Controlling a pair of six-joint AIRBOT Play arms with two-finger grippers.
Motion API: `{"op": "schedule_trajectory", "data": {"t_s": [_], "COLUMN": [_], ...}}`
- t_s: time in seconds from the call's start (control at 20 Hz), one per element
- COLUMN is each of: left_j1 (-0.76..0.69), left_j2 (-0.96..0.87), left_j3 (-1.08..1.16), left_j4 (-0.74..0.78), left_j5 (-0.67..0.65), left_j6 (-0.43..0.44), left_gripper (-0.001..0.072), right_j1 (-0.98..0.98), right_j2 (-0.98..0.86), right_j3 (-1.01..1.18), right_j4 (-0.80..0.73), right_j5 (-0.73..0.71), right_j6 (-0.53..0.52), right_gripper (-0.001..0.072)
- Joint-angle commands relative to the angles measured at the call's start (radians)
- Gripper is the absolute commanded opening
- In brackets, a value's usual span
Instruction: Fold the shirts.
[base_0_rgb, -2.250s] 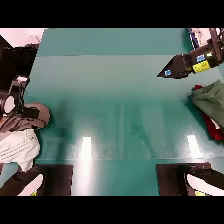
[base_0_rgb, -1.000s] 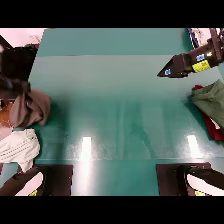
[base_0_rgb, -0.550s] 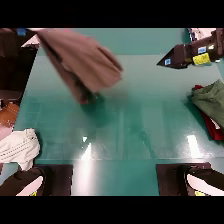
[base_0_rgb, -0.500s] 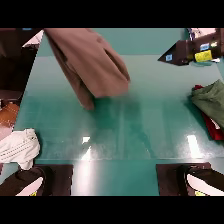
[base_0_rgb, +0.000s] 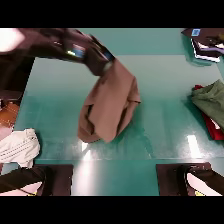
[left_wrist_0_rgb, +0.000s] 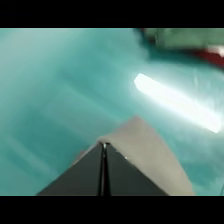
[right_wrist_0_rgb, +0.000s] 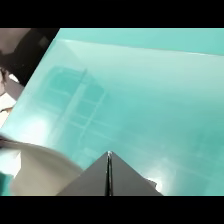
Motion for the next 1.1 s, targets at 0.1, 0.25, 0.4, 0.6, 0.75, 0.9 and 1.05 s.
{"op": "schedule_trajectory", "data": {"t_s": [0.1, 0.25, 0.4, 0.6, 0.75, 0.9, 1.05], "left_j1": [0.046, 0.188, 0.321, 0.369, 0.369, 0.369, 0.369], "left_j2": [-0.14, -0.104, -0.049, 0.121, 0.222, 0.244, 0.244], "left_j3": [0.002, 0.001, -0.149, -0.592, -0.875, -1.025, -1.105], "left_j4": [0.058, 0.067, 0.059, 0.056, -0.017, -0.086, -0.097], "left_j5": [-0.041, -0.29, -0.399, -0.289, -0.18, -0.11, 0.003], "left_j6": [-0.057, -0.086, -0.164, -0.126, -0.085, -0.037, -0.041], "left_gripper": [0.0521, 0.0527, 0.0527, 0.0528, 0.0528, 0.0529, 0.0529], "right_j1": [-0.014, -0.014, -0.014, -0.014, -0.012, 0.01, 0.057], "right_j2": [0.012, 0.01, 0.004, -0.015, -0.043, -0.074, -0.096], "right_j3": [-0.001, -0.001, -0.001, -0.002, -0.002, -0.002, -0.002], "right_j4": [0.0, -0.002, -0.001, 0.0, 0.002, 0.002, 0.0], "right_j5": [0.068, 0.079, 0.079, 0.091, 0.112, 0.139, 0.133], "right_j6": [0.008, 0.008, 0.008, 0.007, 0.008, 0.008, 0.007], "right_gripper": [0.0017, 0.0017, 0.0017, 0.0017, 0.0017, 0.0017, 0.0017]}}
